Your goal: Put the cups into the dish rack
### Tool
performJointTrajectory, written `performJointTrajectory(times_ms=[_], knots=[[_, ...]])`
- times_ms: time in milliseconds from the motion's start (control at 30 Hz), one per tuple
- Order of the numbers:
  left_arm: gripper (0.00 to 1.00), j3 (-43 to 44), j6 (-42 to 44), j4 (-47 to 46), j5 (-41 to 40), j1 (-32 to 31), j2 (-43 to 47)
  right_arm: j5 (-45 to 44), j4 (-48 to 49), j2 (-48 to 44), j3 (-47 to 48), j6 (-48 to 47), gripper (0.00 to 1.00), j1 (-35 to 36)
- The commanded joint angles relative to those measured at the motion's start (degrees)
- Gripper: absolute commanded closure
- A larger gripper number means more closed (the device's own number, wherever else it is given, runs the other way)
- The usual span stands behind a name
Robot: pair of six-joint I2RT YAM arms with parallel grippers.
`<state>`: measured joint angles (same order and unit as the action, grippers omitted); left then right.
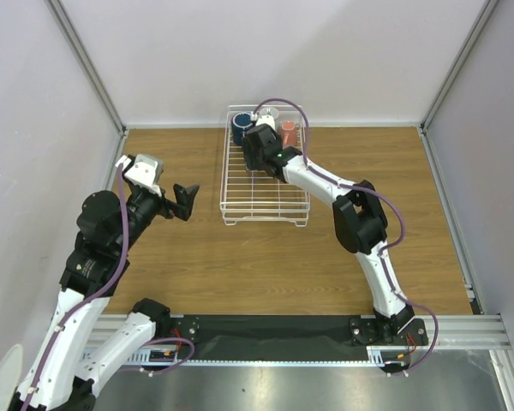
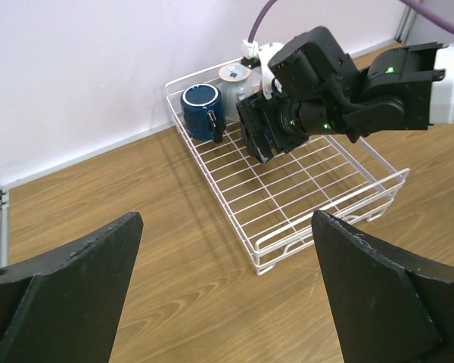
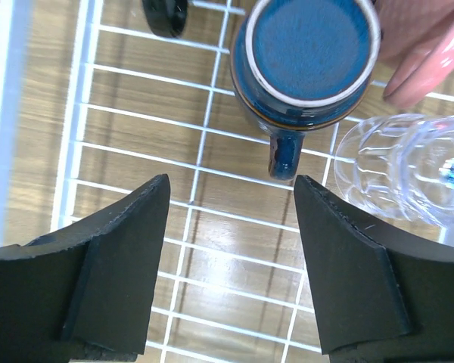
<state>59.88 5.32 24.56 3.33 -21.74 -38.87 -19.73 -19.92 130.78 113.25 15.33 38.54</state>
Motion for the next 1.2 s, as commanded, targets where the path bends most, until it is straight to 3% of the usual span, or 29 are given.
performJointTrajectory(times_ms=[0, 333, 433, 500, 667, 767, 933, 1000, 1167], knots=[[0.00, -0.20, -1.37, -2.49, 0.97, -0.06, 0.46, -2.25, -0.38, -5.27, 0.48, -1.09, 0.28, 0.56], [0.00, 0.06, -6.53, -1.35, 3.87, -0.94, -0.32, -1.46, -9.25, -12.47, 1.19, -1.54, 0.21, 2.15], [0.00, -0.11, -10.32, -2.23, 7.20, -0.94, -0.59, 1.08, -8.39, -19.84, -6.18, -1.27, 0.19, 2.15], [0.00, -0.11, -13.65, -3.02, 9.74, -0.85, -1.64, 2.84, -6.63, -26.52, -14.67, -1.71, 0.11, 1.80], [0.00, -0.55, -19.20, -5.92, 13.80, -0.85, -3.75, 8.90, -4.25, -40.84, -31.66, 2.06, 0.00, -1.79], [0.00, -2.92, -25.34, -11.44, 15.12, -0.76, -4.28, 15.39, -2.49, -50.69, -43.96, 6.89, 0.01, -7.07], [0.00, -13.80, -45.63, -28.98, 18.72, -0.85, -2.53, 18.32, -4.59, -68.50, -58.37, 11.29, 0.00, -11.47], [0.00, -19.41, -53.26, -33.93, 18.81, -0.85, -1.48, 17.71, -5.30, -74.07, -61.99, 12.87, 0.00, -11.47], [0.00, -26.38, -60.42, -40.27, 17.23, -0.94, 3.44, 15.24, -14.87, -87.33, -67.54, 20.94, 0.00, -11.65]])
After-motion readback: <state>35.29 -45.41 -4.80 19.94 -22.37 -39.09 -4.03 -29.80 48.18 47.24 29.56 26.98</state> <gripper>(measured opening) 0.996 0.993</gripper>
